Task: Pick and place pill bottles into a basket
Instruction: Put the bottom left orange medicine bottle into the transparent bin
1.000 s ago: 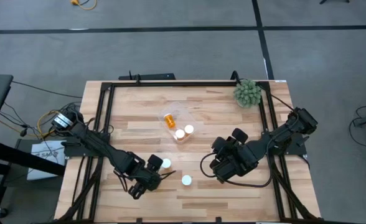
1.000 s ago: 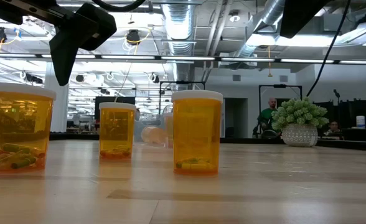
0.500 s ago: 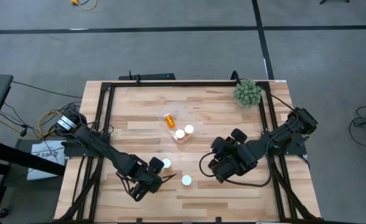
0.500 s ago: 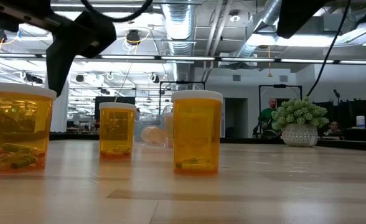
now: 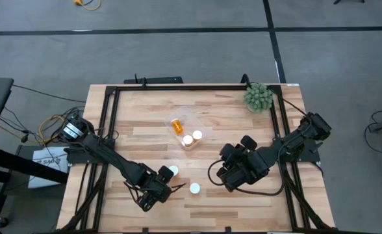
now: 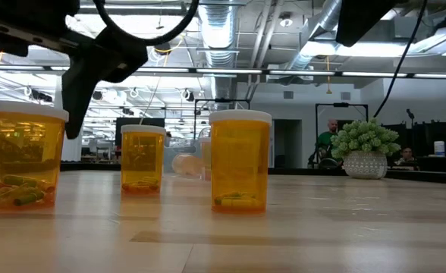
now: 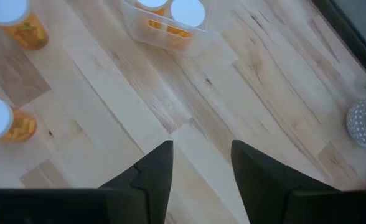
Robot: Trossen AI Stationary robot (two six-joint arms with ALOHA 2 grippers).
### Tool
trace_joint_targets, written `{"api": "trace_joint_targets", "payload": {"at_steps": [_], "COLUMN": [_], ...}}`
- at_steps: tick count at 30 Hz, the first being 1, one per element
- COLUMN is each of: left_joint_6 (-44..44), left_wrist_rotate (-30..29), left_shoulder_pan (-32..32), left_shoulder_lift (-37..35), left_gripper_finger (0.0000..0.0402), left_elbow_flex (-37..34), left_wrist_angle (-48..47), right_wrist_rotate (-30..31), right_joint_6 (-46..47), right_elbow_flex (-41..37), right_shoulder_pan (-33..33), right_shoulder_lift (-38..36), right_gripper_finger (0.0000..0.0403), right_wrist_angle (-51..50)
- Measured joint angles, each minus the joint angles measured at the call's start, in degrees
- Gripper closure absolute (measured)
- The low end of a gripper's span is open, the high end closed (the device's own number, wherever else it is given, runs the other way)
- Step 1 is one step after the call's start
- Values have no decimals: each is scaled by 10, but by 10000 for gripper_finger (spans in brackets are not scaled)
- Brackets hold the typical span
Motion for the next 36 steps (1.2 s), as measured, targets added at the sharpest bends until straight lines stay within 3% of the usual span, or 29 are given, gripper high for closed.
{"api": "trace_joint_targets", "payload": {"at_steps": [18,30,36], "left_joint_6": [17,13,14], "left_wrist_rotate": [10,10,10], "left_shoulder_pan": [14,13,13], "left_shoulder_lift": [16,16,16], "left_gripper_finger": [114,190,200], "left_elbow_flex": [1,1,1], "left_wrist_angle": [-10,-7,-1], "right_wrist_rotate": [-2,-4,-4], "right_joint_6": [-1,-1,-1], "right_elbow_flex": [0,0,0], "right_shoulder_pan": [0,0,0], "right_shoulder_lift": [0,0,0], "right_gripper_finger": [248,248,248], "right_wrist_angle": [11,17,17]}}
